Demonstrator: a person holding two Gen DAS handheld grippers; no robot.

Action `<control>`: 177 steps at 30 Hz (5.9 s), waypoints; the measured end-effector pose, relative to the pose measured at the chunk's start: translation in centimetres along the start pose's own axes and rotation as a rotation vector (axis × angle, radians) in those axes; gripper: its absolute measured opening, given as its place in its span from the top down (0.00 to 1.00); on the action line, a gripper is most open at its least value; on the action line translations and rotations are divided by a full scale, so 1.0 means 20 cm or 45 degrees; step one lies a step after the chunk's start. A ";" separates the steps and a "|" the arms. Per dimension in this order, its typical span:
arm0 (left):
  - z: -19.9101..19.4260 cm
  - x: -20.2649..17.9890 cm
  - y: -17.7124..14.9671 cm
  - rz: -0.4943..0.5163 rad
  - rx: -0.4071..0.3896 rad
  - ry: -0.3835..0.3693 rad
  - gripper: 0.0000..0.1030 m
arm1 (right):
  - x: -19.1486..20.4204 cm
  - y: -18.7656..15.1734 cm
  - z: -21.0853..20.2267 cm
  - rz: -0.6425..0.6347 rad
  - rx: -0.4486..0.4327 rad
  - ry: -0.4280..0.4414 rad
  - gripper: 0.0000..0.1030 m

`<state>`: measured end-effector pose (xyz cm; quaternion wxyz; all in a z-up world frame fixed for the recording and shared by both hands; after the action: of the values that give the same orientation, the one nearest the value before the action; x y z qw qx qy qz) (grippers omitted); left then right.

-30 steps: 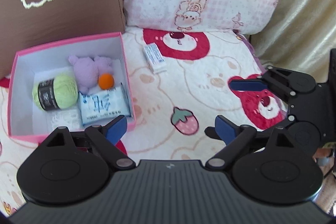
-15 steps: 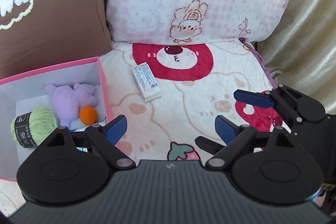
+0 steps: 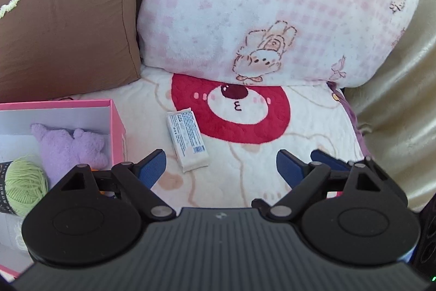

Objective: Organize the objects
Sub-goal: 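Move the left tool toward the white wrapped soap bar, then close the left gripper on the wrapped soap bar, then lift the soap bar with the left gripper and carry it over the pink box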

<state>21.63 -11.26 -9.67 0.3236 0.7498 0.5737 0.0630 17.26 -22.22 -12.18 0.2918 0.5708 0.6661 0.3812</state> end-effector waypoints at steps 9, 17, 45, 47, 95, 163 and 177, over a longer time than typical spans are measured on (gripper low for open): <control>0.19 0.06 0.03 0.063 0.045 0.066 0.33 | 0.14 -0.03 0.12 -0.254 0.105 0.004 0.12; 0.34 0.09 0.03 0.014 0.108 0.061 0.43 | 0.05 -0.03 0.34 -0.089 0.142 0.030 0.12; 0.61 0.17 -0.05 -0.106 0.167 0.045 0.78 | 0.07 -0.22 0.55 -0.113 0.214 0.078 0.55; 0.60 0.15 -0.07 -0.127 0.175 0.005 0.78 | 0.05 -0.23 0.53 -0.093 0.248 0.069 0.55; 0.52 0.03 -0.28 -0.217 0.016 -0.175 0.78 | -0.13 -0.28 0.43 -0.020 0.322 0.108 0.55; -0.88 0.26 -0.56 0.060 -0.013 -0.094 0.71 | 0.88 0.12 -0.50 -0.447 0.124 0.376 0.55; -1.13 0.63 -0.40 -0.036 -0.069 0.041 0.70 | 1.22 0.40 -0.39 -0.568 0.078 0.559 0.55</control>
<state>8.70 10.43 0.20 0.3355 0.7315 0.5873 0.0862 10.85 0.79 -0.10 0.1999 0.3232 0.8332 0.4017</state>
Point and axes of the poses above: each gripper's, at about its wrist camera, not at the fingertips, and z roughly the way its jaws point, x to its left, y to its top, the point moved 10 cm from there along z, roughly the way its jaws point, and after that the axes turned 1 degree about z, right-handed, at the moved point
